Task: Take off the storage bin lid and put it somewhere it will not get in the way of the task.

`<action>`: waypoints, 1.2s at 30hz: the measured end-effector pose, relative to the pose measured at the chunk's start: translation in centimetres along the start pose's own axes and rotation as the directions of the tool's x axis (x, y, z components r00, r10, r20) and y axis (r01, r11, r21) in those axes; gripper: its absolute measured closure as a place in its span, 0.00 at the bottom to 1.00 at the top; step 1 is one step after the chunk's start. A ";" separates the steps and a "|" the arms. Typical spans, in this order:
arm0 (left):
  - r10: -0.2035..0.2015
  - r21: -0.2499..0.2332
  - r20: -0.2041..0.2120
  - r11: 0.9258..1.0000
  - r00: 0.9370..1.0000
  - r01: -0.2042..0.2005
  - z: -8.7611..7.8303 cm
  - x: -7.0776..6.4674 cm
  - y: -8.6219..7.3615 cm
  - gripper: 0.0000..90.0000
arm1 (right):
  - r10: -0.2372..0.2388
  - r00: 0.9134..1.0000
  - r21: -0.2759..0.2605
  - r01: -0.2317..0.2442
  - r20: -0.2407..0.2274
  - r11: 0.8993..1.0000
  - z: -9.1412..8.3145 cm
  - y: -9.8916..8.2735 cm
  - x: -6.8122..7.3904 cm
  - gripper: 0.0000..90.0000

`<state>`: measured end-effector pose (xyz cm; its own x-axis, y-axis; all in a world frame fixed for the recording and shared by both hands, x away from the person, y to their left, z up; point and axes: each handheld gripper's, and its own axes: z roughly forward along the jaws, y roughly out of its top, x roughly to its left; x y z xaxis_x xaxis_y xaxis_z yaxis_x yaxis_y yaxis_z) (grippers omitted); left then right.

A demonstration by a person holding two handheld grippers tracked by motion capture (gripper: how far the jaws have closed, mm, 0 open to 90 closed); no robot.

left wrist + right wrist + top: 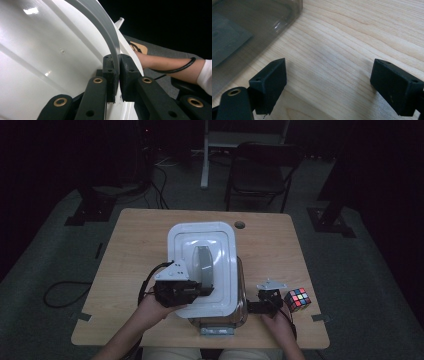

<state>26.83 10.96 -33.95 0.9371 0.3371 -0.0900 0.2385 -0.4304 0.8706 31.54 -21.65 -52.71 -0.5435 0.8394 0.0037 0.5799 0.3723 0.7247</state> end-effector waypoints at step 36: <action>-0.130 0.039 -0.118 0.990 0.985 0.135 -8.9 4.8 -8.4 0.94 | 0.005 1.000 -0.001 -0.005 0.004 1.000 0.0 0.0 0.0 0.15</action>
<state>27.07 23.67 -37.43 0.8616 0.4865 -0.1444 0.3727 -0.4135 0.8307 31.52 -21.65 -52.72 -0.5381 0.8429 0.0046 0.5821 0.3676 0.7252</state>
